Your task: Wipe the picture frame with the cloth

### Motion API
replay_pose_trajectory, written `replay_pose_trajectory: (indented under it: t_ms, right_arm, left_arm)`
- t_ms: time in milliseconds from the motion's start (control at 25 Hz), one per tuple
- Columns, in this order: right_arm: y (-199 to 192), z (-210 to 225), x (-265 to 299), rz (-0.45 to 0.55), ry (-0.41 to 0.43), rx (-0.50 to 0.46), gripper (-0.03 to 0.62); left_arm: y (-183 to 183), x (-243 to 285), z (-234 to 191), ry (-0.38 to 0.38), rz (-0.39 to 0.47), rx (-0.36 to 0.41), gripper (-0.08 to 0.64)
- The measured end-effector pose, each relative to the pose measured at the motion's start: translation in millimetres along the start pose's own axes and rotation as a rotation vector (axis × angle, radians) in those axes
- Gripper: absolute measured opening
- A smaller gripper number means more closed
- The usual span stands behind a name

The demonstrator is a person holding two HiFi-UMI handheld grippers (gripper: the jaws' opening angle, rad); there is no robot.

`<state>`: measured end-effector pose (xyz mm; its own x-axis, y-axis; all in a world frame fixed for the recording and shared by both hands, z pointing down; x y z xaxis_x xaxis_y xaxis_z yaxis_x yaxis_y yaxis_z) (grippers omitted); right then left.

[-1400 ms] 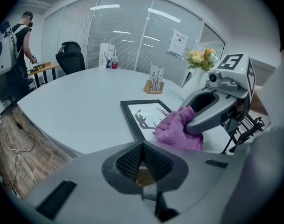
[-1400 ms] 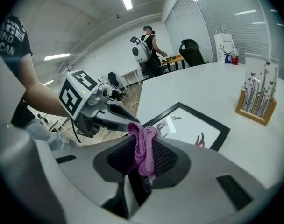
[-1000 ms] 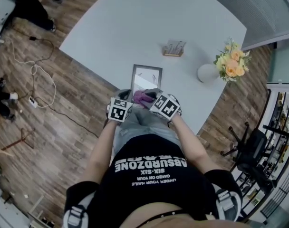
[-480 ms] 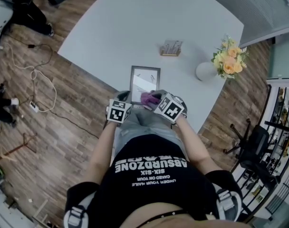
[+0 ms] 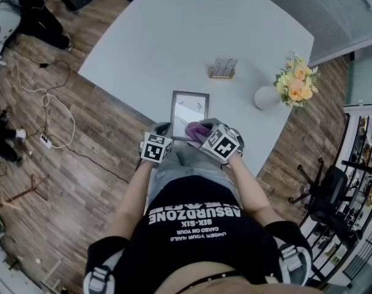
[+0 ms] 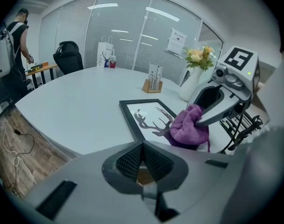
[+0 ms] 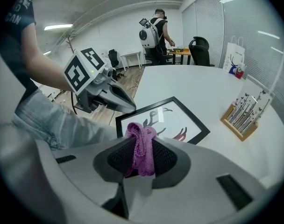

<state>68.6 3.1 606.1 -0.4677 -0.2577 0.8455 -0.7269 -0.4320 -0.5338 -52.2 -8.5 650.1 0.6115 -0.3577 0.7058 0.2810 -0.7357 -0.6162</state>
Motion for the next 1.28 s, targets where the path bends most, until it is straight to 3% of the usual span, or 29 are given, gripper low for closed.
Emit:
replay_pose_trajectory:
  t_ms: [360,760,1080,1280]
  right_arm:
    - [8,20,7,-0.018,-0.01,-0.006,0.101]
    - [24,57,18,0.02,-0.088,0.018,0.101]
    - [38,82,26,0.061,-0.178,-0.047,0.101]
    - [44,100,29,0.083,-0.26,-0.035,0.101]
  left_arm:
    - [0,0,1,-0.013,-0.008,0.021,0.017]
    - [2,-2,-2,-0.018,-0.004,0.016,0.017]
    - [2,-1,-2,-0.02,-0.012,0.018,0.017]
    - [1,-1,-1,-0.021,-0.017,0.02,0.017]
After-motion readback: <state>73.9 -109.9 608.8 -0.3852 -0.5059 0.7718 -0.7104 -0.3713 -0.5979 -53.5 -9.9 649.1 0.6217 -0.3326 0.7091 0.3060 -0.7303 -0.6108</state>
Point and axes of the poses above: the fingertips, and each gripper's own axes: x forward along the fingers, z to its right, y out of its top, the point moved 3 cm from there along -x, backward along the fingers, and after that the axes turned 8 degrees about -y, right-handed, at the moved point
